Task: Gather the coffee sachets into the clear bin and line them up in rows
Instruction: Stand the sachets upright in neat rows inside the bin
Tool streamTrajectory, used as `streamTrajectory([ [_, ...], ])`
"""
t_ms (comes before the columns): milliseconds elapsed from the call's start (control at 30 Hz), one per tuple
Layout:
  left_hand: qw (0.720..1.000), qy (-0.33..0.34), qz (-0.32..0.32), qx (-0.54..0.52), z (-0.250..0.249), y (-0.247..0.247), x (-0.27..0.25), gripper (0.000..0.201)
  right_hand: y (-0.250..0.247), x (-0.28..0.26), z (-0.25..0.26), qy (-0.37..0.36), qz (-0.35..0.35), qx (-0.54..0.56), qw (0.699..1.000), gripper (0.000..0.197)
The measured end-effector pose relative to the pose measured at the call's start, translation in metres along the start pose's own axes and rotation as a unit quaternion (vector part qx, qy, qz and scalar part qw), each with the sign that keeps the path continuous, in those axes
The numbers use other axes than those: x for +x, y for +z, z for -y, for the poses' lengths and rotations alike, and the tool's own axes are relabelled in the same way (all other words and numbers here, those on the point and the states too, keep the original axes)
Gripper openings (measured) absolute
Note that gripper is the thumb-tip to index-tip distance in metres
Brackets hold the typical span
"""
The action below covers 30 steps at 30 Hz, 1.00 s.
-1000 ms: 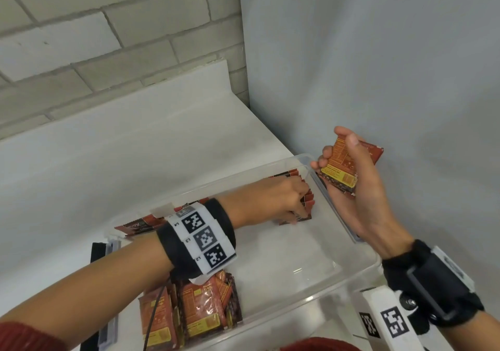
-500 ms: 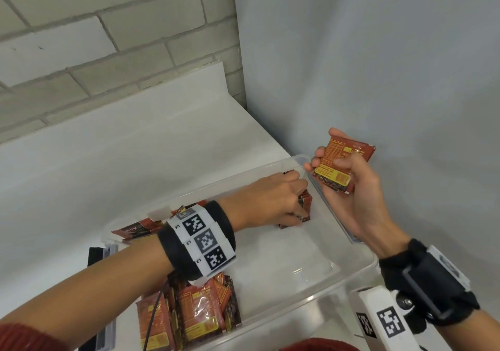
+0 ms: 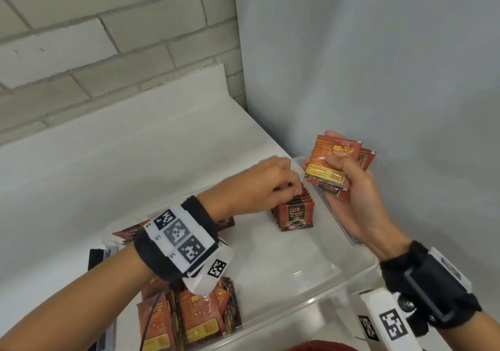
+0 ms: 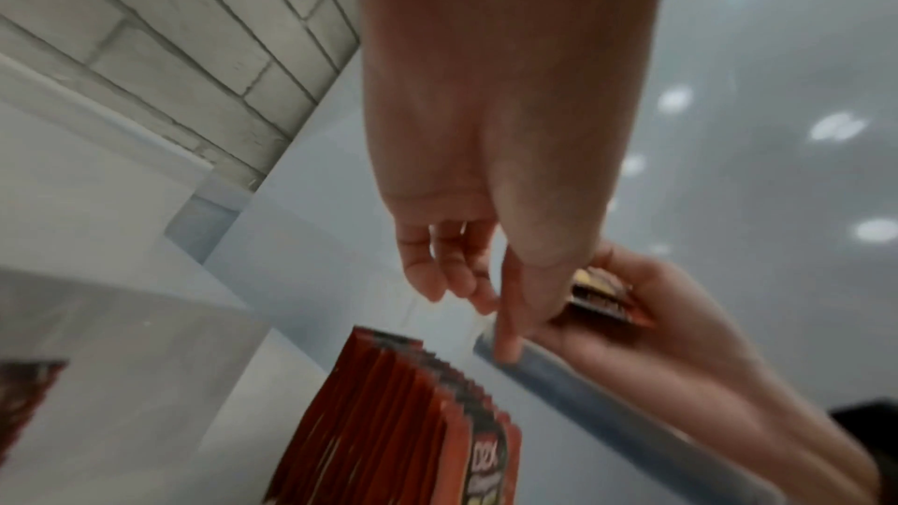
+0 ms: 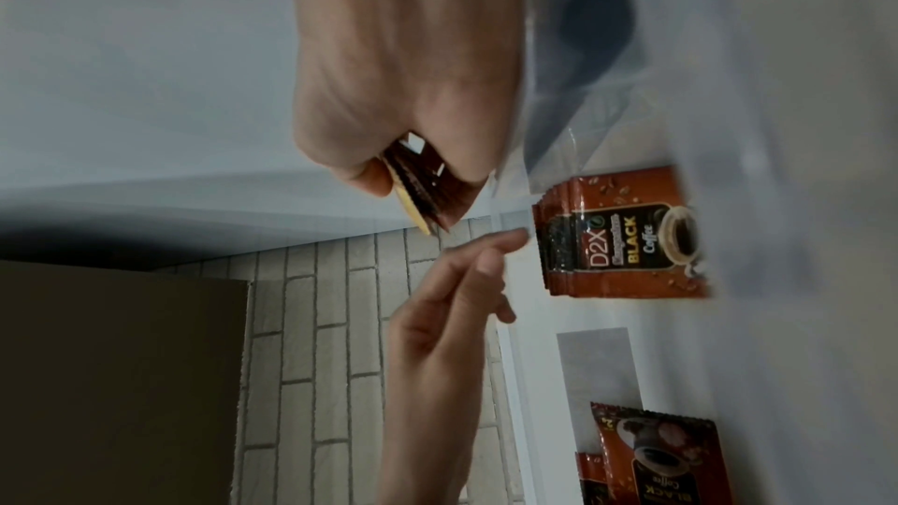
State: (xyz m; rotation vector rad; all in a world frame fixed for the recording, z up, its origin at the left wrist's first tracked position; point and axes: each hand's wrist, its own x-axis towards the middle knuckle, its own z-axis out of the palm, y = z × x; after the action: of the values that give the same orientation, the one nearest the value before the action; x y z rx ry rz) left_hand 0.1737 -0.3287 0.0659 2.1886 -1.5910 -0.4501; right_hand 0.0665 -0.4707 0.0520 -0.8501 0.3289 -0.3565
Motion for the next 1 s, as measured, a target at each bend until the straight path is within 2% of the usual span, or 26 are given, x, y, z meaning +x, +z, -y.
streamTrajectory([
  [100, 0.992, -0.045, -0.108, -0.042, -0.007, -0.012, -0.003, 0.020, 0.000, -0.001, -0.001, 0.002, -0.005, -0.049, 0.999, 0.023],
  [167, 0.982, -0.068, -0.154, -0.084, -0.012, -0.017, -0.004, 0.023, 0.000, -0.001, -0.001, -0.001, -0.001, -0.065, 0.998, 0.026],
  [267, 0.971, -0.076, -0.160, -0.160, -0.020, -0.022, -0.004, 0.031, 0.002, -0.003, -0.001, -0.014, 0.036, -0.069, 0.997, 0.038],
  [400, 0.962, -0.061, -0.157, -0.218, -0.021, -0.019, -0.004, 0.041, 0.003, -0.003, -0.002, -0.018, 0.059, -0.079, 0.995, 0.037],
  [500, 0.940, -0.057, -0.174, -0.288, -0.021, -0.019, -0.004, 0.036, 0.001, -0.004, -0.002, -0.013, 0.090, -0.089, 0.992, 0.034],
  [533, 0.935, -0.051, -0.175, -0.303, -0.022, -0.021, -0.005, 0.032, 0.000, -0.004, -0.002, -0.009, 0.105, -0.095, 0.990, 0.041],
  [667, 0.929, -0.029, -0.182, -0.322, -0.022, -0.026, -0.007, 0.013, 0.000, 0.000, -0.004, 0.018, 0.106, -0.098, 0.989, 0.112],
  [733, 0.935, -0.013, -0.183, -0.305, -0.020, -0.027, -0.009, 0.011, 0.001, 0.002, -0.003, 0.029, 0.120, -0.072, 0.990, 0.122],
  [800, 0.941, -0.002, -0.180, -0.287, -0.018, -0.027, -0.009, 0.013, 0.002, 0.000, -0.002, 0.040, 0.131, -0.062, 0.989, 0.114],
  [933, 0.948, 0.018, -0.175, -0.265, -0.015, -0.023, -0.008, 0.009, 0.001, -0.005, 0.000, 0.034, 0.140, -0.116, 0.983, 0.053],
  [1000, 0.948, 0.022, -0.173, -0.266, -0.013, -0.021, -0.007, 0.010, 0.001, -0.006, 0.001, 0.036, 0.133, -0.124, 0.983, 0.039],
])
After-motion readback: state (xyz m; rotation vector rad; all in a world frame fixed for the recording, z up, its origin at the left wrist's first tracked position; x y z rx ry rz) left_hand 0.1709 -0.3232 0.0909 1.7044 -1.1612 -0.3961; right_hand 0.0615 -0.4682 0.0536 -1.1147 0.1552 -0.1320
